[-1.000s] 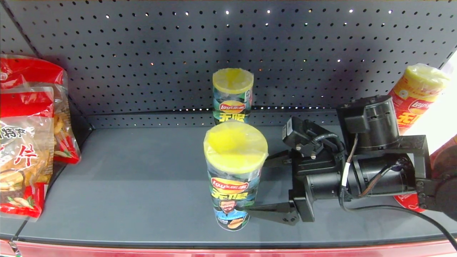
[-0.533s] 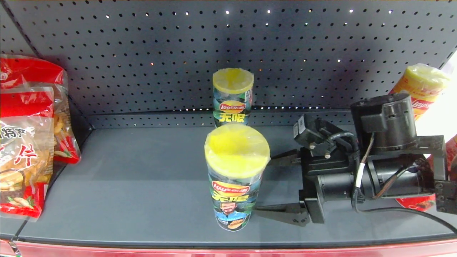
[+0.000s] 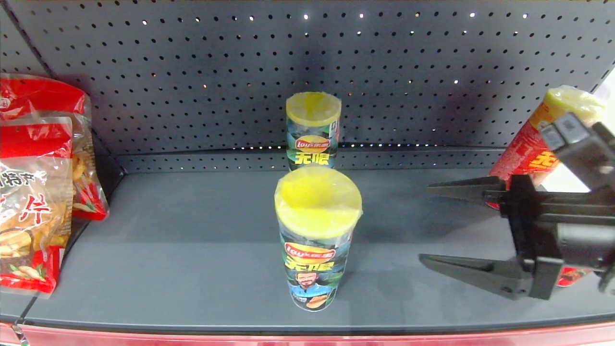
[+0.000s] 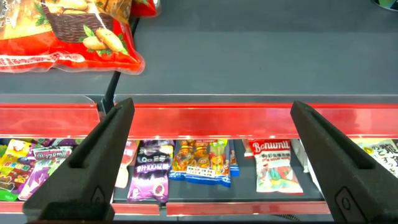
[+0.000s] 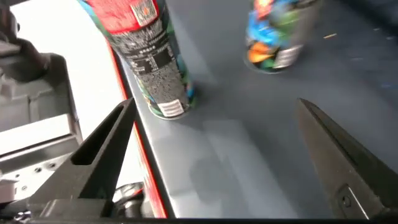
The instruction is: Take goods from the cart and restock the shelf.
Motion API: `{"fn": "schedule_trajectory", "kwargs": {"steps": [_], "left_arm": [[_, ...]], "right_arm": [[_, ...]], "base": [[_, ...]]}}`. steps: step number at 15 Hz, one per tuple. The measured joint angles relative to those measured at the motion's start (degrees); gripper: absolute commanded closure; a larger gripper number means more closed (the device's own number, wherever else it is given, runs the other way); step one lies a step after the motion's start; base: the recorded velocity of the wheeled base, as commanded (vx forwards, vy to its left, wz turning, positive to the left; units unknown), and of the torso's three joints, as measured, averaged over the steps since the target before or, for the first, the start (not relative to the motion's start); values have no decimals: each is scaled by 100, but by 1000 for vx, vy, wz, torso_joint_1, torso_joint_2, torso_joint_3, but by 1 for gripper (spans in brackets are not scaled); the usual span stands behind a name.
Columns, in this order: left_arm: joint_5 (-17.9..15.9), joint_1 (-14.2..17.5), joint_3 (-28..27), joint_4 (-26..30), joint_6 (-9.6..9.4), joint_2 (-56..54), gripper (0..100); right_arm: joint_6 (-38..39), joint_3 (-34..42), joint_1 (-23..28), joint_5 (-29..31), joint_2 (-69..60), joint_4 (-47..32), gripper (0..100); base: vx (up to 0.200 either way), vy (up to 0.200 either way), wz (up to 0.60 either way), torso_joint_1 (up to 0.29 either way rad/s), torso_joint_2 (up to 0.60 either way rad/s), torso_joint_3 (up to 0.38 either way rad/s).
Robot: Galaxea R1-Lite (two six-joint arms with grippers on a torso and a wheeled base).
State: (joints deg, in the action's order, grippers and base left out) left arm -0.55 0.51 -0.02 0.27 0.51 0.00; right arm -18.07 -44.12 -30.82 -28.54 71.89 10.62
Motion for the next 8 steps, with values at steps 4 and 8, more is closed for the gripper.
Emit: {"fn": "schedule_trajectory", "kwargs": {"steps": [4,8], "left_arm": [[1,0,0,0,-2,0,0],[1,0,0,0,0,0,0]], "right_arm": [[116,521,618,-59,-1464,-102,0],[907,529,1023,-37,-2768,-213,0]], "base": [[0,0,0,0,0,0],[0,0,0,0,0,0]]}}
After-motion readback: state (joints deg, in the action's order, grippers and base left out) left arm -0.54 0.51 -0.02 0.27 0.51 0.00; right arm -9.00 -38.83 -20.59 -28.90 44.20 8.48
